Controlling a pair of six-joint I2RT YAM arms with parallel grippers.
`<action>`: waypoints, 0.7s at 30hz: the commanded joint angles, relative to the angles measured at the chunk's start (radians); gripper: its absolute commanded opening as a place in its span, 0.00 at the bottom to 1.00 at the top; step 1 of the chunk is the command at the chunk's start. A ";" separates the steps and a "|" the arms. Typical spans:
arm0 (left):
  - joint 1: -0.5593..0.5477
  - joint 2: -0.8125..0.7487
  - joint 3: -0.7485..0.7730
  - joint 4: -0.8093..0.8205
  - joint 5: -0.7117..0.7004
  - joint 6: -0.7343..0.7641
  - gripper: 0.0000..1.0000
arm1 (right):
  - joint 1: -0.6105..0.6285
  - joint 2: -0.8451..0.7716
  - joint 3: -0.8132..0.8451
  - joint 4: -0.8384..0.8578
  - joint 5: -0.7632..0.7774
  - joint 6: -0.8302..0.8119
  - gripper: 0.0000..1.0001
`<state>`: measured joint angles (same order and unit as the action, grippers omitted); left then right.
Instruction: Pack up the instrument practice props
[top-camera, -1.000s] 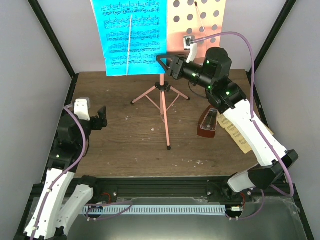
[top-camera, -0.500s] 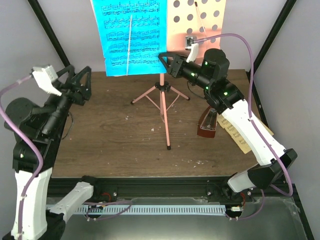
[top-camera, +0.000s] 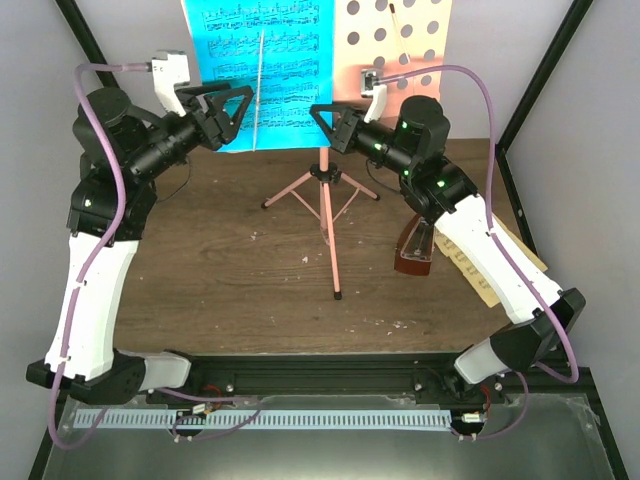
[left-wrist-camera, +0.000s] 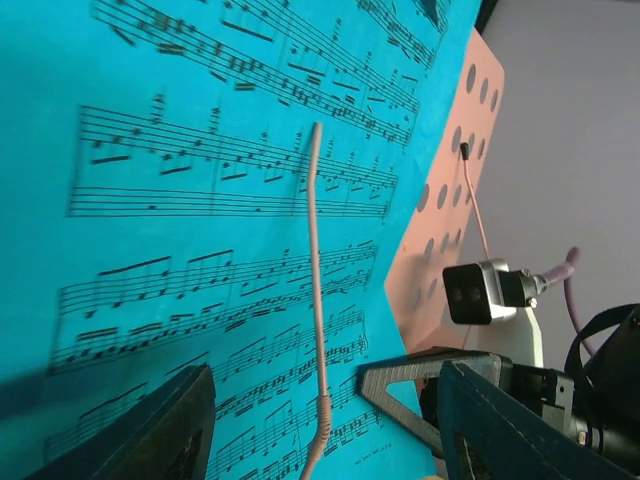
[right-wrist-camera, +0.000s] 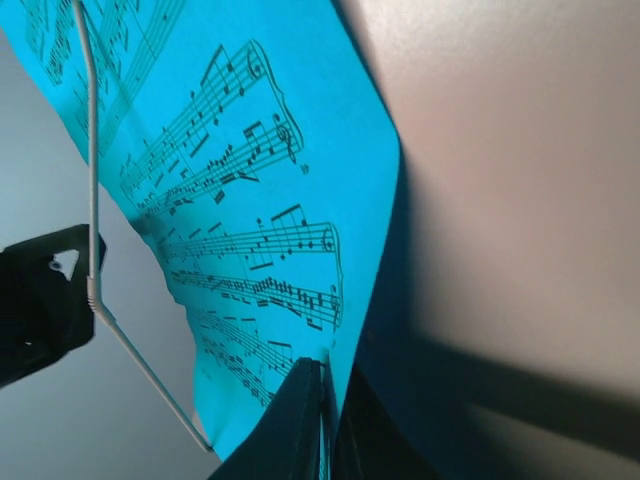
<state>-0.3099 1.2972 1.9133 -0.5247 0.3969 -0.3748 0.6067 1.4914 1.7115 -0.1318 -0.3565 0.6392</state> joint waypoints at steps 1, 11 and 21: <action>-0.005 0.027 0.057 0.024 0.088 -0.048 0.60 | 0.010 -0.014 0.050 0.047 -0.019 -0.015 0.03; -0.006 0.137 0.171 -0.032 0.103 -0.036 0.48 | 0.010 -0.019 0.035 0.065 -0.025 -0.021 0.01; -0.006 0.165 0.176 -0.020 0.134 -0.054 0.42 | 0.010 -0.022 0.024 0.071 -0.021 -0.023 0.01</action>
<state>-0.3130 1.4525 2.0609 -0.5556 0.4927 -0.4122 0.6086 1.4914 1.7138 -0.0956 -0.3744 0.6250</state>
